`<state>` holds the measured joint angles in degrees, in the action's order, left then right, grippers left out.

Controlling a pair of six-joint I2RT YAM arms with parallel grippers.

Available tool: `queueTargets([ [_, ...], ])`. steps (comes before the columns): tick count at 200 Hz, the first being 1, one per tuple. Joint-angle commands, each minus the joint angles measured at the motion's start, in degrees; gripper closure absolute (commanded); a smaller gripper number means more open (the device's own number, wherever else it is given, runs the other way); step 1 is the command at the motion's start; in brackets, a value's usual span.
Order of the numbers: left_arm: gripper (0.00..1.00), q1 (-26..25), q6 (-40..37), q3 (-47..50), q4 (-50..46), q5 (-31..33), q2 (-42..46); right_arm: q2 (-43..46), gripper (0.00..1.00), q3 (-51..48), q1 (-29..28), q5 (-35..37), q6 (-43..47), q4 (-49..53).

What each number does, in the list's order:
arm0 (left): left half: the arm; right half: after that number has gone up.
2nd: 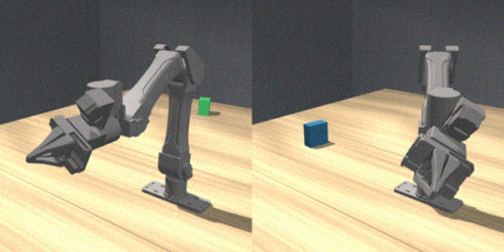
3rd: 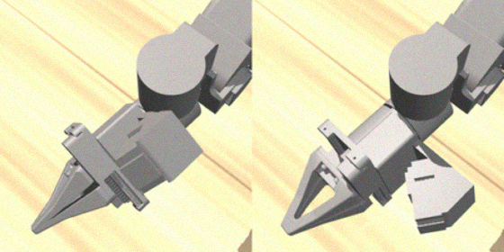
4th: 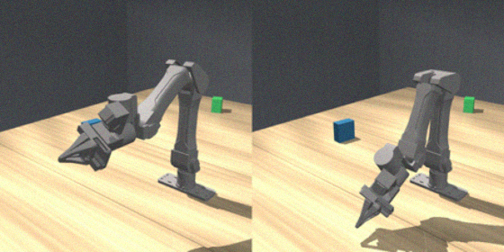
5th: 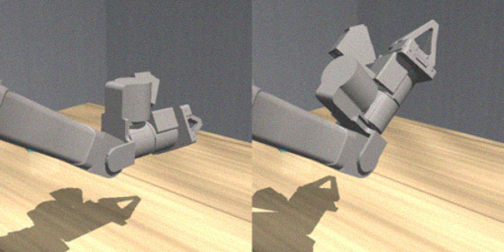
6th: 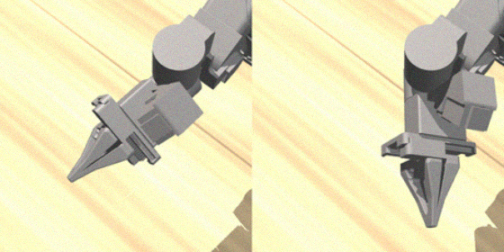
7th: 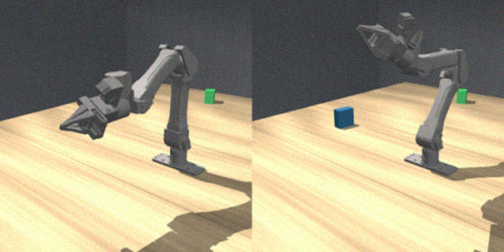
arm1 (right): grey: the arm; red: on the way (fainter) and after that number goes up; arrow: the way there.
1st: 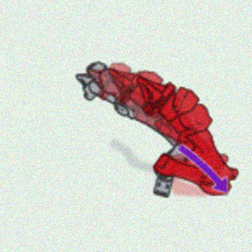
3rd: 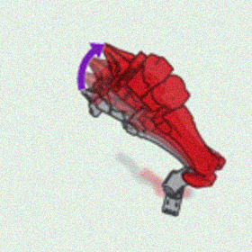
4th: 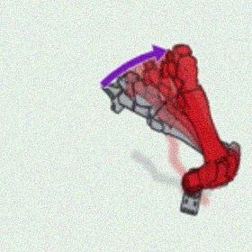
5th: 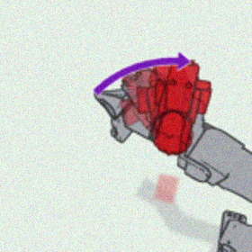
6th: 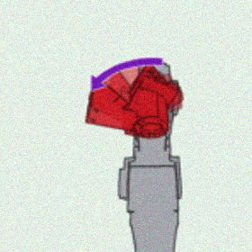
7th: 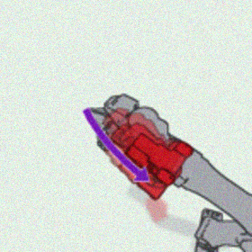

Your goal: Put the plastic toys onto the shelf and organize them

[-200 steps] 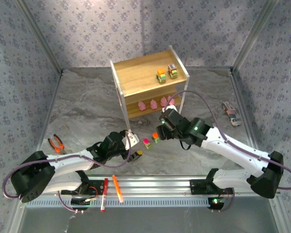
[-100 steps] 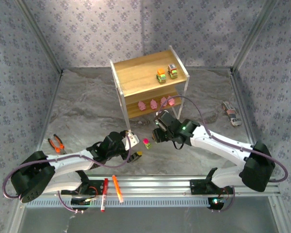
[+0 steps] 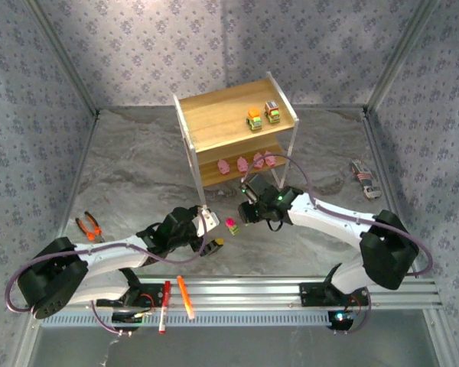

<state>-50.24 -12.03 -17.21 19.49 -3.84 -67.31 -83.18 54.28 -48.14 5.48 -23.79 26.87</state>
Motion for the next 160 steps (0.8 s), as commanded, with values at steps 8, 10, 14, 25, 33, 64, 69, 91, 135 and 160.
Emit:
queueTargets([
  [8,0.00,0.4,-0.4,-2.5,0.1,-1.1,-0.6,-2.6,0.55,-0.3,0.7,-2.9,1.6,-2.3],
  [10,0.00,0.4,-0.3,-2.4,0.1,-1.1,-0.6,-2.7,0.56,-0.3,0.7,-3.0,1.6,-2.4],
  [14,0.00,0.5,-0.3,-2.6,0.1,-1.1,-0.7,-3.0,0.56,-0.4,0.8,-3.1,1.8,-2.6],
  [25,0.00,0.4,-0.3,-2.6,0.0,-1.1,-0.7,-3.7,0.56,-0.4,1.0,-3.5,1.8,-3.1],
  [33,0.00,0.4,-0.3,-2.7,-0.1,-1.1,-0.9,-4.4,0.56,-0.6,1.1,-3.9,2.0,-3.5],
  [64,0.00,0.4,-0.2,-2.9,-0.2,-0.9,-1.1,-6.3,0.57,-1.2,1.7,-4.8,2.3,-4.9],
  [69,0.00,0.4,-0.2,-2.9,-0.2,-0.9,-1.2,-6.3,0.57,-1.4,1.7,-4.9,2.3,-5.1],
  [91,0.00,0.5,-0.1,-3.0,-0.2,-0.8,-1.2,-6.7,0.56,-1.7,1.9,-5.2,2.5,-5.6],
  [135,0.00,0.5,-0.2,-3.2,-0.4,-0.9,-1.6,-7.5,0.55,-2.2,2.2,-5.7,2.8,-5.9],
  [160,0.00,0.5,-0.1,-3.3,-0.3,-0.9,-1.6,-7.8,0.55,-2.4,2.2,-5.8,3.0,-6.1],
])
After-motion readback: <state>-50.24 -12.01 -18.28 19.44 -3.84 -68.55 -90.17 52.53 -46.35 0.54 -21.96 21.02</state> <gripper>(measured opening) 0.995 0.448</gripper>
